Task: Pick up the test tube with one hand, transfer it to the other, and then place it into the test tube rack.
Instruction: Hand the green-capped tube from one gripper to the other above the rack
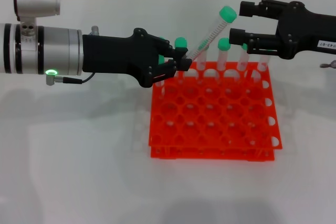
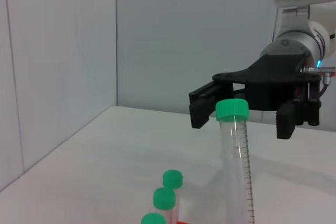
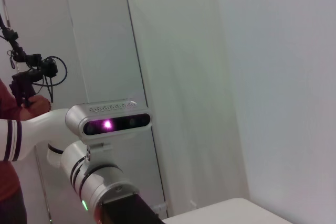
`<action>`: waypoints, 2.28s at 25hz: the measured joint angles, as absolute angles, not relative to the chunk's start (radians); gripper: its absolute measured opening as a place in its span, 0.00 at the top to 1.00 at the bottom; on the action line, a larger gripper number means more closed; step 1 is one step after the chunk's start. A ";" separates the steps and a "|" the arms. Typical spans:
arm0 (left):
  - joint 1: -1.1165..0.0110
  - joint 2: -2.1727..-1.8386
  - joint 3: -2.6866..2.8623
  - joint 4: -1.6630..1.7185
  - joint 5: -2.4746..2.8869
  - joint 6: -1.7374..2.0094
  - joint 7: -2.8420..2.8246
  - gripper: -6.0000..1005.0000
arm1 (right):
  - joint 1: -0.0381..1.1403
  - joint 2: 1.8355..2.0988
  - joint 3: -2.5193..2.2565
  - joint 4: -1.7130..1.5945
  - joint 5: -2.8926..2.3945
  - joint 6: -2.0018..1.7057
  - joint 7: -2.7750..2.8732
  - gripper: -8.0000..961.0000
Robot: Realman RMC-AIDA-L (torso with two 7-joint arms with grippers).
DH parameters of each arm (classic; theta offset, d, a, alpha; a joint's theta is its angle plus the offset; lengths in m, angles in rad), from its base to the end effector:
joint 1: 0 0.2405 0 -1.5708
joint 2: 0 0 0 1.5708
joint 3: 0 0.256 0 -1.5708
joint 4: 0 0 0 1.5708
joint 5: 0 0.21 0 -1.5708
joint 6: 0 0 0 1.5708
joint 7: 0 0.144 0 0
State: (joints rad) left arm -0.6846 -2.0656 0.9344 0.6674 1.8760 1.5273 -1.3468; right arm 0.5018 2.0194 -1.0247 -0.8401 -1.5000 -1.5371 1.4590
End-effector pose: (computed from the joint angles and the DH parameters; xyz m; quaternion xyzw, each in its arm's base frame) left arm -0.1874 0.3620 -0.0193 -0.9684 -0.0791 -0.2271 0.0659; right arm 0.1914 0.3526 0.0381 -0.9200 0.1183 0.3497 0.1317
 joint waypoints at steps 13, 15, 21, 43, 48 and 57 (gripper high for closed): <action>-0.686 -2.066 0.937 0.655 1.877 1.525 -1.342 0.82 | 0.517 2.020 -1.070 -0.839 -1.472 -1.510 1.459 0.20; -0.687 -2.066 0.937 0.655 1.877 1.526 -1.342 0.82 | 0.517 2.020 -1.073 -0.839 -1.471 -1.505 1.459 0.20; -0.689 -2.066 0.937 0.655 1.877 1.527 -1.342 0.82 | 0.521 2.020 -1.074 -0.839 -1.470 -1.503 1.459 0.20; -0.688 -2.066 0.935 0.655 1.876 1.528 -1.341 0.82 | 0.523 2.020 -1.075 -0.830 -1.462 -1.492 1.459 0.47; -0.689 -2.068 0.934 0.655 1.874 1.528 -1.341 0.82 | 0.524 2.020 -1.077 -0.829 -1.462 -1.493 1.459 0.47; -0.687 -2.069 0.934 0.655 1.874 1.528 -1.335 0.82 | 0.526 2.020 -1.077 -0.828 -1.461 -1.491 1.459 0.50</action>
